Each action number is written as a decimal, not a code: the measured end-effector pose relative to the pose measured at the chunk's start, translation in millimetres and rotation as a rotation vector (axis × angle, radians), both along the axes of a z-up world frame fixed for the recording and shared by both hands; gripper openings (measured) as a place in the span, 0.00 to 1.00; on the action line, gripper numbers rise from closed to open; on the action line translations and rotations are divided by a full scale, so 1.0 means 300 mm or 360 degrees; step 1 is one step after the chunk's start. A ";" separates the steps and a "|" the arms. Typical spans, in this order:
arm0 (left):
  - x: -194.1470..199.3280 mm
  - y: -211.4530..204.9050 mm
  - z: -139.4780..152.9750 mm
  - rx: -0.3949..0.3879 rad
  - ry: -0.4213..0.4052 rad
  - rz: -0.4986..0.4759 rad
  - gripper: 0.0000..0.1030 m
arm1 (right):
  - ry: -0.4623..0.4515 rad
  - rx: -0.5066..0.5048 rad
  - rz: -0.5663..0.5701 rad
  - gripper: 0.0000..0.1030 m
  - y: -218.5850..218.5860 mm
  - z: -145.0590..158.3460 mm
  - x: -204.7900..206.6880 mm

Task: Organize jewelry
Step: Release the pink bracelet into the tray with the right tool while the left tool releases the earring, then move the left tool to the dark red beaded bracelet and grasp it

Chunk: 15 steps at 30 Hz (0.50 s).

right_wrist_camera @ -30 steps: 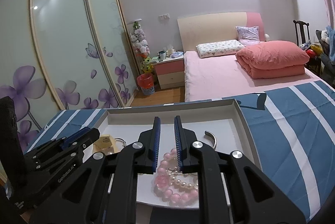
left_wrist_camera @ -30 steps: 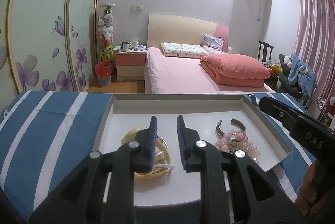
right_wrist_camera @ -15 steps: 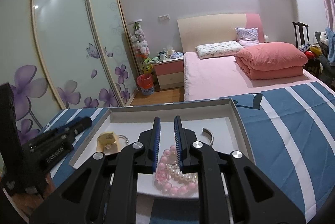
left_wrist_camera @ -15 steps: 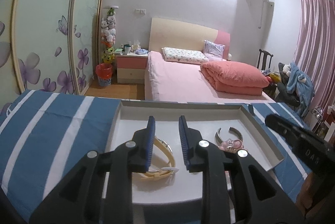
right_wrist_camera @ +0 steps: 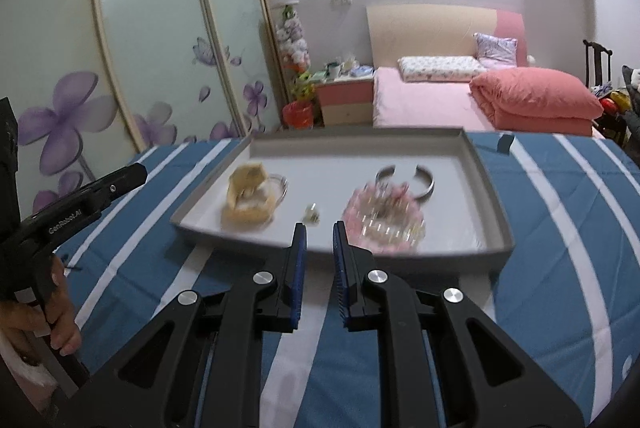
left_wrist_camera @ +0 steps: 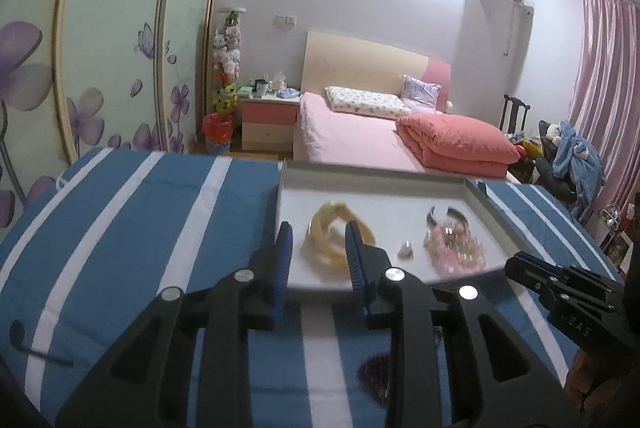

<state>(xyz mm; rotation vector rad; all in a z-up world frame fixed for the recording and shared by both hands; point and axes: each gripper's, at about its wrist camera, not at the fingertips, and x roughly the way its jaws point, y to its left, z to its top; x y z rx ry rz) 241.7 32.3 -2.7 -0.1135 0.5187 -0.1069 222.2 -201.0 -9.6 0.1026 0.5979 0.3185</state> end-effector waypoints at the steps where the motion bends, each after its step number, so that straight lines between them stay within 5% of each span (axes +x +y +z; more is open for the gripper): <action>1: -0.017 0.001 -0.010 -0.0003 0.0015 -0.0009 0.28 | 0.0012 -0.0003 0.0005 0.14 0.003 -0.008 -0.010; 15: -0.108 -0.167 -0.143 0.0043 0.0279 -0.0236 0.48 | 0.0039 0.0037 -0.0048 0.14 -0.030 -0.017 -0.090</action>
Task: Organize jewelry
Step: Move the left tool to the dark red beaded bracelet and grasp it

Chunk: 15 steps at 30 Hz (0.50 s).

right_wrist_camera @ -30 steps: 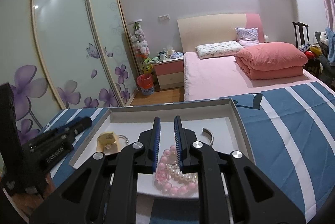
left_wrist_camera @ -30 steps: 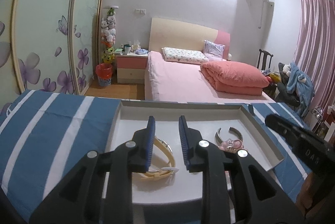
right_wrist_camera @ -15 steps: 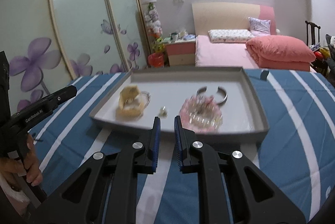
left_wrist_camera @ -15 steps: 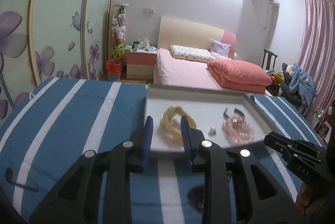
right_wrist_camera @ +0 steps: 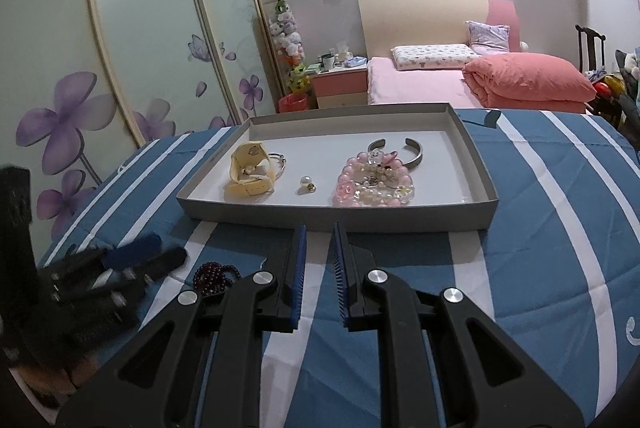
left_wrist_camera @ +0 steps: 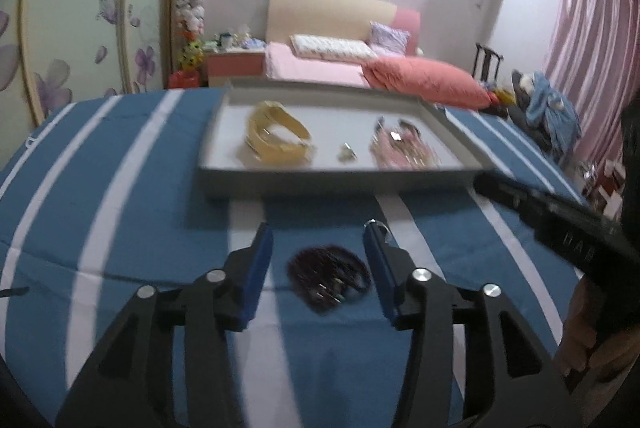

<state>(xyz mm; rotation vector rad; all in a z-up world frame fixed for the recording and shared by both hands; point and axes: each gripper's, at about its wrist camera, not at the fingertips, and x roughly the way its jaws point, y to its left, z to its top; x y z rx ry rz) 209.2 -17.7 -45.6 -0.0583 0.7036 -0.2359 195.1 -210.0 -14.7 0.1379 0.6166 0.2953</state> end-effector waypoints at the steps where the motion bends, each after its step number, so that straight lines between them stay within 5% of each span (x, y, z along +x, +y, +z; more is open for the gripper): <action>1: 0.003 -0.019 -0.011 0.0023 0.0024 -0.0012 0.48 | -0.0001 0.0003 -0.0004 0.14 -0.001 0.001 -0.002; 12: 0.076 -0.086 -0.096 0.0160 0.0256 0.0020 0.49 | -0.0001 0.0040 -0.0031 0.14 -0.037 0.005 -0.009; 14: 0.076 -0.094 -0.098 0.0197 0.0254 0.0033 0.44 | 0.0003 0.0046 -0.0034 0.15 -0.039 0.003 -0.009; 15: 0.077 -0.096 -0.097 0.0210 0.0250 0.0041 0.34 | 0.0007 0.0047 -0.0035 0.15 -0.039 0.001 -0.009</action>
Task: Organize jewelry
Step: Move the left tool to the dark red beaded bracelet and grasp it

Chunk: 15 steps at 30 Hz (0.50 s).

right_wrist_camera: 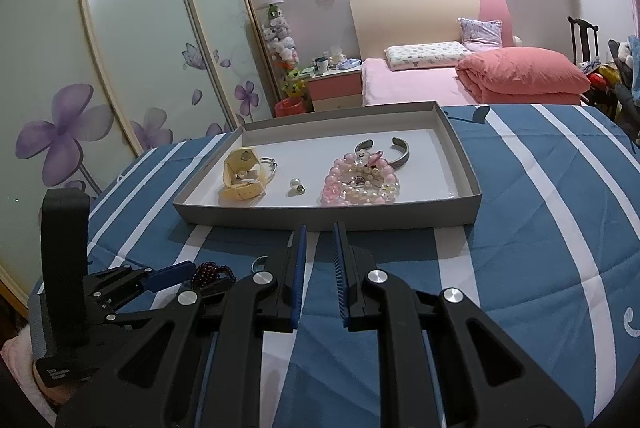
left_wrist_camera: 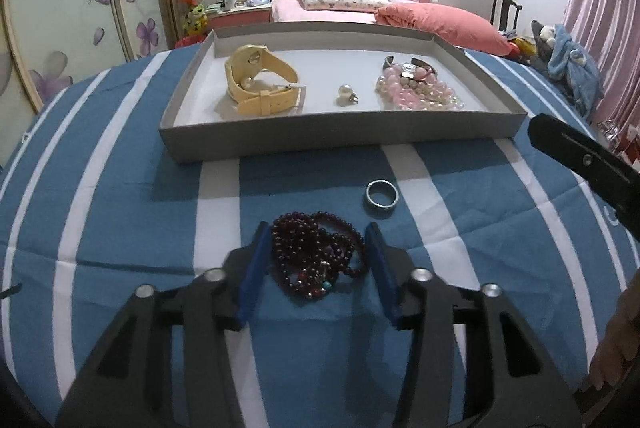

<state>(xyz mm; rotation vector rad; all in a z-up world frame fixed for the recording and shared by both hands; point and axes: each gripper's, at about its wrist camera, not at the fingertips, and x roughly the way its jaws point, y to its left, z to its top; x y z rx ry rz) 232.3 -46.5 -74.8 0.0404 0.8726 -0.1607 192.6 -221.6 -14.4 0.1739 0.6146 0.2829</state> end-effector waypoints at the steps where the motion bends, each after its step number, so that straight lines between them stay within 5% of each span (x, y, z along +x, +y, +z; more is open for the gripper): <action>1: 0.002 0.001 0.001 0.0005 -0.0002 0.0002 0.21 | 0.0002 0.0001 0.0000 0.15 0.000 0.000 -0.001; 15: 0.059 0.152 0.047 -0.0124 -0.0049 0.0140 0.09 | 0.0042 -0.0015 0.0052 0.15 0.031 -0.015 0.008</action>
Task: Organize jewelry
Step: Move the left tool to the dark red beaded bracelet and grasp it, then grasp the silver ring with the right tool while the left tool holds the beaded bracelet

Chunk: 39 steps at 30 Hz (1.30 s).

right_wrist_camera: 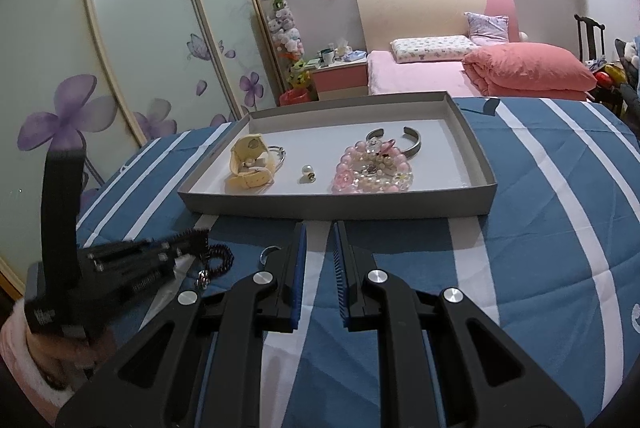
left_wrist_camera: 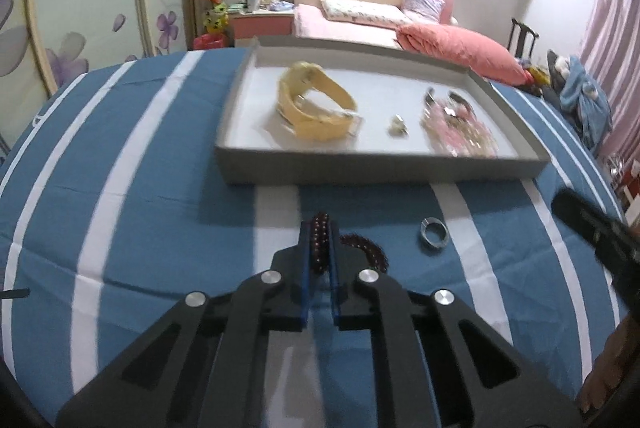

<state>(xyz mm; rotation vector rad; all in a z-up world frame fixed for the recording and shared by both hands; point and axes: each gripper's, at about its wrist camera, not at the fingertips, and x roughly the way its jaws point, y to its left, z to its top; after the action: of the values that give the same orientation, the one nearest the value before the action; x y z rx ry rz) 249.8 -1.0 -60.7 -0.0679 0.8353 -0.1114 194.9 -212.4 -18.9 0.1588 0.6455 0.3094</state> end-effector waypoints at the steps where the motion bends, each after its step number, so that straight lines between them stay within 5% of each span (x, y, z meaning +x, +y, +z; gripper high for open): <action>1: 0.001 0.012 0.006 -0.0008 -0.0012 0.0011 0.09 | 0.0004 -0.0003 0.0007 0.15 0.005 -0.003 0.001; 20: 0.012 0.123 0.112 -0.0188 -0.0190 0.0052 0.09 | 0.0231 -0.0248 0.0273 0.15 0.206 -0.099 0.057; 21: 0.013 0.125 0.113 -0.0192 -0.0192 0.0055 0.09 | 0.0242 -0.0256 0.0273 0.16 0.210 -0.102 0.060; 24: 0.012 0.136 0.117 -0.0204 -0.0200 0.0058 0.09 | 0.0250 -0.0283 0.0250 0.45 0.215 -0.104 0.063; 25: 0.011 0.139 0.118 -0.0206 -0.0203 0.0059 0.09 | 0.0245 -0.0289 0.0243 0.46 0.216 -0.103 0.064; 39: 0.009 0.142 0.122 -0.0213 -0.0211 0.0063 0.09 | 0.0305 -0.0373 0.0255 0.36 0.253 -0.122 0.108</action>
<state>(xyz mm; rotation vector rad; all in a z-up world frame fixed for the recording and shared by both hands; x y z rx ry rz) 252.6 41.6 -24.1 -0.2007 0.6933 -0.1330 227.3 -136.6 -55.4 -0.0899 0.8811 0.3727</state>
